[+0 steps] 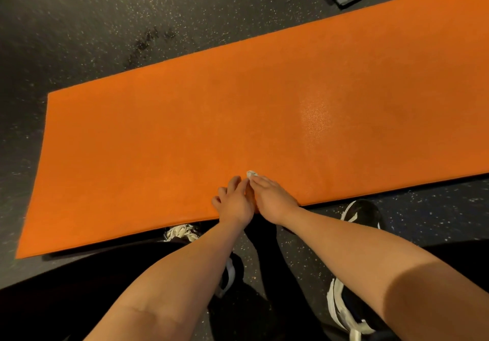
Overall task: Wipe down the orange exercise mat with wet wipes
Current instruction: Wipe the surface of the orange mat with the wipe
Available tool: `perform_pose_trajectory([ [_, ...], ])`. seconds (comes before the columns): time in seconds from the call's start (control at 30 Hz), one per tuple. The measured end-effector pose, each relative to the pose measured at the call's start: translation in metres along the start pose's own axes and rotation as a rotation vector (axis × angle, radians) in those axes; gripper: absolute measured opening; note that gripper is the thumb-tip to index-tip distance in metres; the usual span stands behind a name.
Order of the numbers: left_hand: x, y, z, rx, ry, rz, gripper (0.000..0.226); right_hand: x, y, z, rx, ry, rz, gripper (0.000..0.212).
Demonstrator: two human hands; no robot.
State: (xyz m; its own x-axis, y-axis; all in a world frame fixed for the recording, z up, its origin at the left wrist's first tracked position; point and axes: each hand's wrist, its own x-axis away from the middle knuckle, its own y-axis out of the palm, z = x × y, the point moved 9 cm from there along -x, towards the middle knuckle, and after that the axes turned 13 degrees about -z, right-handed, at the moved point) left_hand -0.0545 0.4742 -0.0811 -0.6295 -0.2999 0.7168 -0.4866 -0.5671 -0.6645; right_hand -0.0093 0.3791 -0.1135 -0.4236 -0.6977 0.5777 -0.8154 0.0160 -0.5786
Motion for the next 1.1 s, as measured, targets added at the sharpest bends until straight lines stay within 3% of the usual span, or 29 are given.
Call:
perform_pose_trajectory([
  [0.23,-0.017,-0.020,0.000,0.011,-0.015,0.082,0.046,0.006,-0.047,0.065,-0.107,0.369,0.238,0.065],
  [0.3,-0.017,-0.019,-0.004,0.059,-0.014,0.121,0.050,-0.005,-0.038,0.050,-0.134,0.330,0.219,0.066],
  [0.4,-0.018,-0.011,-0.009,0.110,-0.001,0.146,0.054,-0.025,-0.014,0.007,-0.140,0.093,0.097,0.063],
  [0.47,-0.020,-0.010,-0.011,0.138,0.016,0.142,0.056,-0.031,-0.005,-0.013,-0.043,-0.051,0.008,0.061],
  [0.53,-0.021,-0.009,-0.014,0.150,0.025,0.125,0.058,-0.031,-0.010,-0.009,0.071,-0.064,-0.007,0.060],
  [0.7,-0.017,-0.005,-0.013,0.070,0.042,0.097,0.060,-0.009,-0.059,0.061,0.020,0.345,0.209,0.057],
  [0.77,-0.017,-0.004,-0.012,0.074,0.042,0.087,0.060,-0.004,-0.062,0.069,-0.046,0.427,0.232,0.061],
  [0.87,-0.016,-0.005,-0.011,0.080,0.043,0.081,0.060,-0.009,-0.045,0.045,-0.109,0.326,0.204,0.065],
  [1.0,-0.018,-0.001,-0.013,0.121,0.041,0.048,0.061,-0.016,-0.006,-0.011,0.006,-0.014,0.009,0.063],
  [1.1,-0.019,0.001,-0.012,0.088,0.046,0.024,0.061,-0.011,-0.012,-0.007,0.089,-0.046,-0.029,0.061],
])
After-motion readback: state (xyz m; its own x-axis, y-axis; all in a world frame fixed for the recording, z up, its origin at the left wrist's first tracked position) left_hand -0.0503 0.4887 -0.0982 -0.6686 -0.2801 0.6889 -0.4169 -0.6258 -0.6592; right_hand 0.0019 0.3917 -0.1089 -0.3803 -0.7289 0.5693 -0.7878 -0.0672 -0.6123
